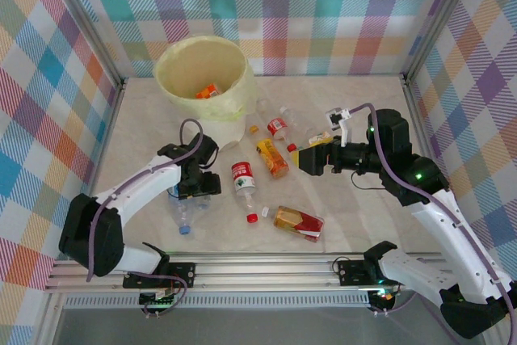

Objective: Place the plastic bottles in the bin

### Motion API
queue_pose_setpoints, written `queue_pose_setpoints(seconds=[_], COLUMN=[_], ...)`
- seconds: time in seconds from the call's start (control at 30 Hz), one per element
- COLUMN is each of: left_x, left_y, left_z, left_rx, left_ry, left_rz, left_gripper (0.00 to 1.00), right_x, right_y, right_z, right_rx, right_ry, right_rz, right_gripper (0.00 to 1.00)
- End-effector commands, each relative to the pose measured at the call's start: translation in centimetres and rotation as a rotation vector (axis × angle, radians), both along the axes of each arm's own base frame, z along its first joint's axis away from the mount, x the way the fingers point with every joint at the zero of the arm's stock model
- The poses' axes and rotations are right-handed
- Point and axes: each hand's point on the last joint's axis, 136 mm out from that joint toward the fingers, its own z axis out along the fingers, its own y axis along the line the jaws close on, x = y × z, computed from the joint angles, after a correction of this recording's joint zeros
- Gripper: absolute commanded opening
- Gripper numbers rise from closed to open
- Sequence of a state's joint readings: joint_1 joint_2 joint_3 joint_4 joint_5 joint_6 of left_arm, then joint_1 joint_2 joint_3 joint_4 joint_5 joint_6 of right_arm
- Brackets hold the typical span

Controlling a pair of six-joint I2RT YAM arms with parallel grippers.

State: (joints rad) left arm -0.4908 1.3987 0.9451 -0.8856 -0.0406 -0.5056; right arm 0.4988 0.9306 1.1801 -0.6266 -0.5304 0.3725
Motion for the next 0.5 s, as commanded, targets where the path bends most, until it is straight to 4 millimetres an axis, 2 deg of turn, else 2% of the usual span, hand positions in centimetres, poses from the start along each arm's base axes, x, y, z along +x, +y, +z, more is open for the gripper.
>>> queue_pose_setpoints(seconds=[0.0, 0.47], left_x=[0.1, 1.1], left_y=[0.0, -0.4], left_z=[-0.8, -3.7], left_rx=[0.017, 0.053], left_ry=[-0.003, 0.032], left_rz=[0.004, -0.013], left_gripper=[0.72, 0.66], right_x=[0.0, 0.1], right_y=[0.1, 0.0], right_z=[0.0, -0.4], right_rx=[-0.004, -0.012], right_ry=[-0.016, -0.007], right_rz=[0.006, -0.002], right_gripper=[1.00, 1.00])
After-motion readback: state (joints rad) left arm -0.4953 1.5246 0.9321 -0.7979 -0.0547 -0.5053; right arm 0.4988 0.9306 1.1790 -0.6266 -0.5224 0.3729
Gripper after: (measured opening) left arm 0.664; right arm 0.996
